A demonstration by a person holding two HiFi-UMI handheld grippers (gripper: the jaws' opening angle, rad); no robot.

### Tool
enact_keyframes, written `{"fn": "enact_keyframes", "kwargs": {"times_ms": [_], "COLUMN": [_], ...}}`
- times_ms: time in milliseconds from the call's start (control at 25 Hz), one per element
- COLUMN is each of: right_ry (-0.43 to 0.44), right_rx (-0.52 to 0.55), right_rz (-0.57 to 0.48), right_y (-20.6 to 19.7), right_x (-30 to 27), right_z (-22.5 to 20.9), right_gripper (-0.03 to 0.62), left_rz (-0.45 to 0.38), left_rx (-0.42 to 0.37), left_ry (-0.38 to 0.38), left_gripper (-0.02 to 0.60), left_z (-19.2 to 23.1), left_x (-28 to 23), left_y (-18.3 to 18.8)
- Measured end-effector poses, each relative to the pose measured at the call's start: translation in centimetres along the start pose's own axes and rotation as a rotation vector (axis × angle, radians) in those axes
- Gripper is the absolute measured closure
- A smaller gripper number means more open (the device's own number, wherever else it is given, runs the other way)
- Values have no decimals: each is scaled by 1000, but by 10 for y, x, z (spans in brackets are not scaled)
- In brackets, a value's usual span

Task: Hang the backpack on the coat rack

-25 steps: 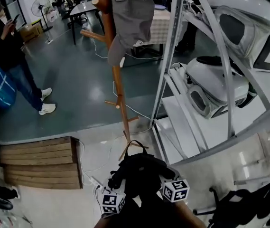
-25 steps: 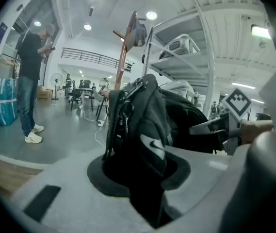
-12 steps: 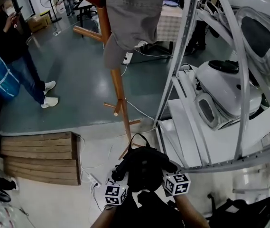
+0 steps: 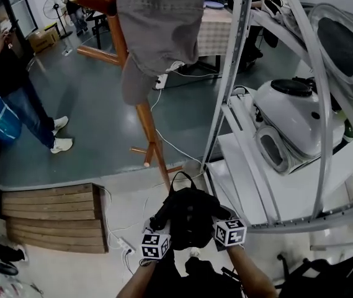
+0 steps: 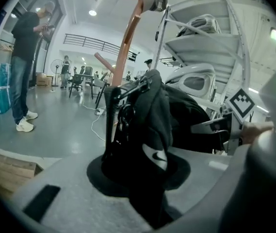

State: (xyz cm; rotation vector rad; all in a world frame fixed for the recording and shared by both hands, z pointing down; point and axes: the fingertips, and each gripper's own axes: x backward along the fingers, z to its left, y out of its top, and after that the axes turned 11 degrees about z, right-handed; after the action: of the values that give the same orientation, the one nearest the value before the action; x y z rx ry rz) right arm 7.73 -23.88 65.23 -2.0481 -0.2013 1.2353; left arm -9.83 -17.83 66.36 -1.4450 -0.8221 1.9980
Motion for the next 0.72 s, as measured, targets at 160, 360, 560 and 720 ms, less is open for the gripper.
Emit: {"fn": "enact_keyframes", "kwargs": {"times_ms": [160,360,560,720], "right_ry": [1,-1,5,2], "right_rx": [-7,-16,-26,-33], "right_rz": [7,33,61,75], "right_y": [2,0,-4,-10], "right_x": [-23,-48,-74,-94], "right_z": [-9,-23,-34,-43], "right_gripper": [494,494,494,496], "left_rz": [26,77,123,145], "left_rx": [16,44,61,74], "left_ry": [5,1,-4,-2], "left_gripper": [469,469,469,469], "left_z": [12,22,32,40], "left_x": [-21,-48,-73,-93], "left_y": [-2,-8,-16,-24]}}
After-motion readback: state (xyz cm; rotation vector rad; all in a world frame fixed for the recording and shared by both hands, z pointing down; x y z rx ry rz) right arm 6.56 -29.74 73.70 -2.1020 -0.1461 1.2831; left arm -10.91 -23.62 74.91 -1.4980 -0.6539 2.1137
